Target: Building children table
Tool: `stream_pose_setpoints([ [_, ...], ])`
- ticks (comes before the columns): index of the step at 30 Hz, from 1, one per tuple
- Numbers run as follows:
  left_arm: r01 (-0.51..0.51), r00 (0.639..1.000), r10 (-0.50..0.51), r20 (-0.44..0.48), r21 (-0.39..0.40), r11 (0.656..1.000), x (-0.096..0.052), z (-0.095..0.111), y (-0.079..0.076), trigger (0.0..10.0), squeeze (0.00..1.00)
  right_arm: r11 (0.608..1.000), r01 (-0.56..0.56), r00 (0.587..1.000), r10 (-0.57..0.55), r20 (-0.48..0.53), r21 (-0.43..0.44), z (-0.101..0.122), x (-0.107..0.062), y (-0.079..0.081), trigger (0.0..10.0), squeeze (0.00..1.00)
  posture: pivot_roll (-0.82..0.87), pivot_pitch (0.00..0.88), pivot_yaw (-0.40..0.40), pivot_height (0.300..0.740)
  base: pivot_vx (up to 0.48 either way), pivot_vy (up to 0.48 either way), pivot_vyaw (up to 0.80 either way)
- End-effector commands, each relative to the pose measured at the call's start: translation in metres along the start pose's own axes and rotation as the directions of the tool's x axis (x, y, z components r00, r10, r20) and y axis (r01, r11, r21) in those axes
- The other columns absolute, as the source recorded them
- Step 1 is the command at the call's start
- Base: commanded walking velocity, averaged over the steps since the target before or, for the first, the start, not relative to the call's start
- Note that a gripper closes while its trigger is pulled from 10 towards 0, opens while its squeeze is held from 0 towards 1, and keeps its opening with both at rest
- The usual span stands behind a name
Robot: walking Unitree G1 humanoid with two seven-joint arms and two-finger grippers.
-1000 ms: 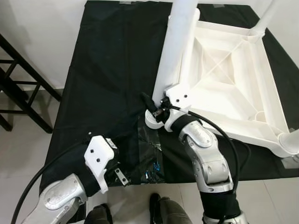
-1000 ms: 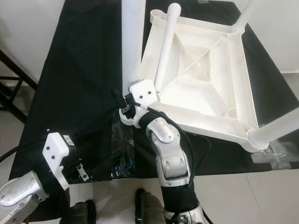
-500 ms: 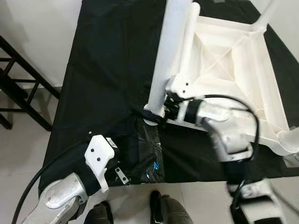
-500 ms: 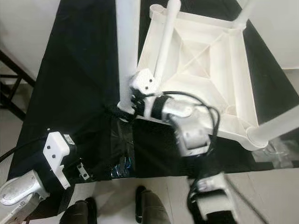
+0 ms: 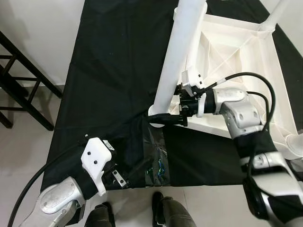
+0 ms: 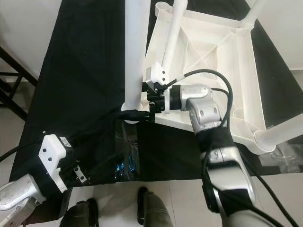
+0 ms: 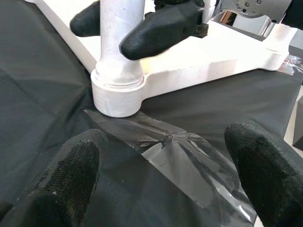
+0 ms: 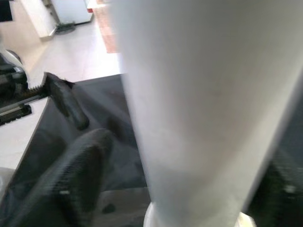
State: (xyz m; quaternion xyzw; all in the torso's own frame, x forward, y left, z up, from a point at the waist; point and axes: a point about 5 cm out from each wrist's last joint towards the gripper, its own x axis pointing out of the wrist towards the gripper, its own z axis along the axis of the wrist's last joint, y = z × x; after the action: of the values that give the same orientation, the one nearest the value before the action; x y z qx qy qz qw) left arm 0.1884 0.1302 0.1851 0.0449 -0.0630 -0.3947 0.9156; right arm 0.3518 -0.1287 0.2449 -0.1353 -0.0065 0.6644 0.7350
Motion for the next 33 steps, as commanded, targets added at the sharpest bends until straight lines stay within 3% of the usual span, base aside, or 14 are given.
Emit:
stream_pose_setpoints([
  [1,-0.001,1.000,0.001,-0.001,0.020,1.000,-0.004,0.002,0.000,10.0,0.00,1.000,-0.029,1.000,0.029,0.007,0.006,-0.002,-0.002,0.000,0.0,0.00,0.15,0.302,-0.106,0.740,0.000,0.000,0.00],
  [10,-0.023,1.000,0.023,0.002,0.024,0.999,-0.008,0.002,0.003,10.0,0.00,0.999,-0.011,1.000,0.011,0.008,0.033,-0.012,-0.016,-0.001,0.0,0.00,0.14,0.300,-0.110,0.740,0.000,0.000,0.00],
  [13,-0.025,1.000,0.025,0.005,0.021,0.999,-0.008,0.002,0.004,10.0,0.00,0.998,0.056,0.998,-0.056,-0.012,0.041,-0.025,-0.029,0.006,0.0,0.00,0.13,0.302,-0.110,0.740,0.000,0.000,0.00],
  [17,-0.024,1.000,0.024,0.003,0.021,0.999,-0.009,0.001,0.004,10.0,0.00,0.991,0.126,0.991,-0.124,-0.041,0.037,-0.035,-0.033,0.011,0.0,0.00,0.13,0.302,-0.110,0.740,0.000,0.000,0.00],
  [18,-0.024,1.000,0.024,0.002,0.020,0.999,-0.010,0.001,0.004,10.0,0.00,0.906,0.412,0.911,-0.407,-0.069,0.098,-0.053,-0.014,0.015,0.0,0.00,0.11,0.307,-0.120,0.740,0.000,0.000,0.00],
  [19,-0.024,1.000,0.024,0.002,0.020,0.999,-0.010,0.001,0.004,10.0,0.00,0.906,0.412,0.911,-0.407,-0.069,0.098,-0.053,-0.014,0.015,0.0,0.00,0.11,0.307,-0.120,0.740,0.000,0.000,0.00],
  [20,-0.025,1.000,0.025,0.000,0.020,0.999,-0.010,0.001,0.005,10.0,0.00,0.777,0.615,0.788,-0.605,-0.114,0.134,-0.065,-0.007,0.020,0.0,0.00,0.11,0.308,-0.118,0.740,0.000,0.000,0.00],
  [21,-0.025,1.000,0.025,-0.001,0.019,1.000,-0.011,0.000,0.006,10.0,0.00,0.625,0.761,0.648,-0.728,-0.222,0.173,-0.086,0.006,0.050,0.0,0.00,0.10,0.314,-0.109,0.740,0.000,0.000,0.00],
  [22,-0.025,1.000,0.025,-0.002,0.018,1.000,-0.012,0.000,0.006,10.0,0.00,0.510,0.840,0.542,-0.786,-0.297,0.184,-0.096,0.009,0.073,0.0,0.00,0.10,0.314,-0.109,0.740,0.000,0.000,0.00],
  [23,-0.025,1.000,0.025,-0.002,0.018,1.000,-0.012,0.000,0.006,10.0,0.00,0.510,0.840,0.542,-0.786,-0.297,0.184,-0.096,0.009,0.073,0.0,0.00,0.10,0.314,-0.109,0.740,0.000,0.000,0.00],
  [24,-0.020,1.000,0.020,-0.004,0.017,1.000,-0.011,0.000,0.007,10.0,0.00,0.489,0.855,0.519,-0.793,-0.319,0.172,-0.097,0.014,0.087,0.0,0.00,0.11,0.316,-0.090,0.740,0.000,0.000,0.00],
  [25,-0.007,1.000,0.007,0.000,0.012,1.000,-0.008,-0.001,0.005,10.0,0.00,0.472,0.868,0.497,-0.804,-0.326,0.155,-0.096,0.015,0.091,0.0,0.00,0.10,0.301,-0.080,0.740,0.000,0.000,0.00],
  [29,0.019,1.000,-0.020,0.013,0.004,1.000,-0.002,0.000,0.002,10.0,0.00,0.461,0.880,0.473,-0.827,-0.303,0.113,-0.091,0.014,0.083,0.0,0.00,0.10,0.300,-0.080,0.740,0.000,0.000,0.00],
  [33,0.032,0.999,-0.032,0.022,-0.003,0.999,0.001,0.000,0.000,10.0,0.00,0.443,0.885,0.466,-0.840,-0.277,0.147,-0.077,0.027,0.077,0.0,0.00,0.10,0.298,-0.082,0.740,0.000,0.000,0.00],
])
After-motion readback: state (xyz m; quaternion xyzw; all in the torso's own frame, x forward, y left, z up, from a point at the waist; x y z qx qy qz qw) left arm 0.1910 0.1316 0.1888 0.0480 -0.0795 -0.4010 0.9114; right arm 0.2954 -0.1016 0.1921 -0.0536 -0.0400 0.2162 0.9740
